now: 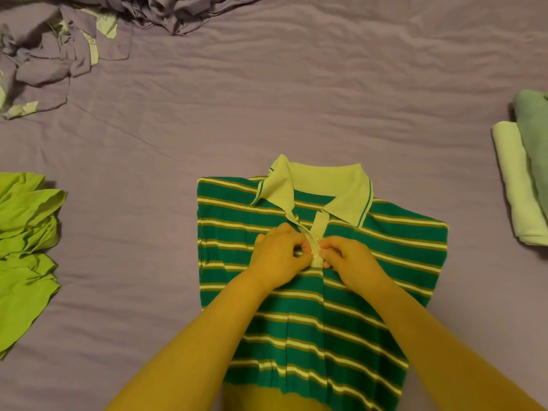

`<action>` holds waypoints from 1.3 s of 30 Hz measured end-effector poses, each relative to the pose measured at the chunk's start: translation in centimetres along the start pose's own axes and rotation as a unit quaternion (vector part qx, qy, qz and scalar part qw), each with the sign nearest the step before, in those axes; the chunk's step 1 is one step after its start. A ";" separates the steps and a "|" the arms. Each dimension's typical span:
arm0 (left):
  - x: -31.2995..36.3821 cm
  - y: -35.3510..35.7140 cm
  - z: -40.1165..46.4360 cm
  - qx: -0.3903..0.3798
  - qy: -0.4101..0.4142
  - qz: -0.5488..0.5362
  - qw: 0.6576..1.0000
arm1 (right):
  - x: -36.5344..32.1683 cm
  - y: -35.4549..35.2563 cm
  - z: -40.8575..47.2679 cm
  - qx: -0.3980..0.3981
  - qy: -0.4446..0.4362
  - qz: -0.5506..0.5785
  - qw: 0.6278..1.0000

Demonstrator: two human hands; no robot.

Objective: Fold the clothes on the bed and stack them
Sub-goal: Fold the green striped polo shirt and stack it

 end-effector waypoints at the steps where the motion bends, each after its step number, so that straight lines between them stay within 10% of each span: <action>1: -0.2 0.1 0.0 0.002 -0.012 0.008 1.000 | 0.0 0.0 0.0 0.001 -0.001 -0.002 1.000; 14: -0.5 -0.5 -0.4 -0.011 0.031 -0.060 0.998 | -0.8 0.1 -0.1 0.022 -0.026 -0.116 0.993; 19: 0.8 -4.8 0.7 0.127 0.098 0.061 0.985 | -2.4 -2.0 0.2 0.121 -0.074 -0.039 0.989; 24: 2.0 -2.7 2.7 -0.014 0.119 0.138 0.983 | -2.5 -1.8 1.0 0.126 -0.069 -0.077 0.987; 39: 1.0 -3.0 2.7 0.020 0.080 0.137 0.987 | -3.3 -1.1 1.7 0.083 -0.050 -0.170 0.981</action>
Point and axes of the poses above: each hand's wrist, its own z-axis towards the middle knuckle, its own y-axis out of the palm, x = y × z, the point moved 10 cm from there along z, towards the middle knuckle, and after that the axes turned 8 degrees about z, right-handed, at the moved point
